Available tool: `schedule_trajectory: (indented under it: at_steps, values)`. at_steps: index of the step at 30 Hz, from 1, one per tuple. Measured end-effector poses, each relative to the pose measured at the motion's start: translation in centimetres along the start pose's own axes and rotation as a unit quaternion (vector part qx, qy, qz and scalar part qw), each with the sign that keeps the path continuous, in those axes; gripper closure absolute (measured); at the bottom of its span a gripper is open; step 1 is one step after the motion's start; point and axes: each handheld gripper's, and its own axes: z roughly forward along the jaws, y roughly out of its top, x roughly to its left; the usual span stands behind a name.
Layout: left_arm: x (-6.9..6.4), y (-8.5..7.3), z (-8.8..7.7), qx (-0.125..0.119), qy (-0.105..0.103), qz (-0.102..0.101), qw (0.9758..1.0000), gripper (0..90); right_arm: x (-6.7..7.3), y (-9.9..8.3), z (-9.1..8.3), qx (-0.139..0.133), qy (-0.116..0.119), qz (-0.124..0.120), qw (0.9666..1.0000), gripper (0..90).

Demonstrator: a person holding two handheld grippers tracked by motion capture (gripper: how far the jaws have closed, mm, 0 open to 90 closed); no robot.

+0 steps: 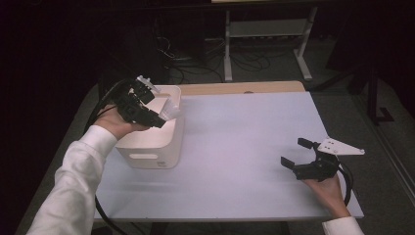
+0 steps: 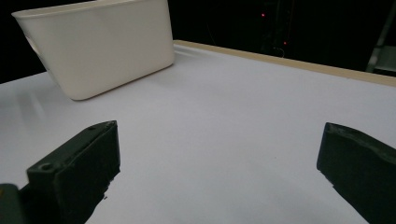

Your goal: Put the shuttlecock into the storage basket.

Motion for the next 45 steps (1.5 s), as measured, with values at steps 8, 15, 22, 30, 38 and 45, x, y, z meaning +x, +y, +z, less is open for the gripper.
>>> schedule_trajectory:
  at_steps: [8,15,22,30,38,45]
  values:
    - [0.6,-1.3,0.1,0.005,-0.002,-0.007,1.0,64.9,-0.1,0.0,0.0,-0.001,-0.001,-0.002,1.0,0.0]
    - [1.1,-2.6,0.1,0.01,0.002,-0.014,0.9999,64.9,-0.1,0.0,0.0,0.001,-0.002,-0.003,1.0,0.0]
    - [1.6,-3.5,0.1,0.016,0.002,-0.017,0.9997,65.0,-0.1,0.0,0.0,0.002,-0.002,-0.002,1.0,0.0]
    - [1.6,-3.9,0.7,0.017,0.0,-0.025,0.9996,64.9,-0.1,-0.1,0.1,0.004,-0.002,-0.001,1.0,0.0]
    - [1.8,-4.3,1.6,0.028,-0.005,-0.026,0.9993,64.8,-0.1,-0.1,0.0,0.003,-0.002,-0.003,1.0,0.0]
    - [2.2,-4.7,2.1,0.033,-0.005,-0.038,0.9987,64.7,-0.1,-0.1,0.1,0.004,-0.001,-0.003,1.0,0.0]
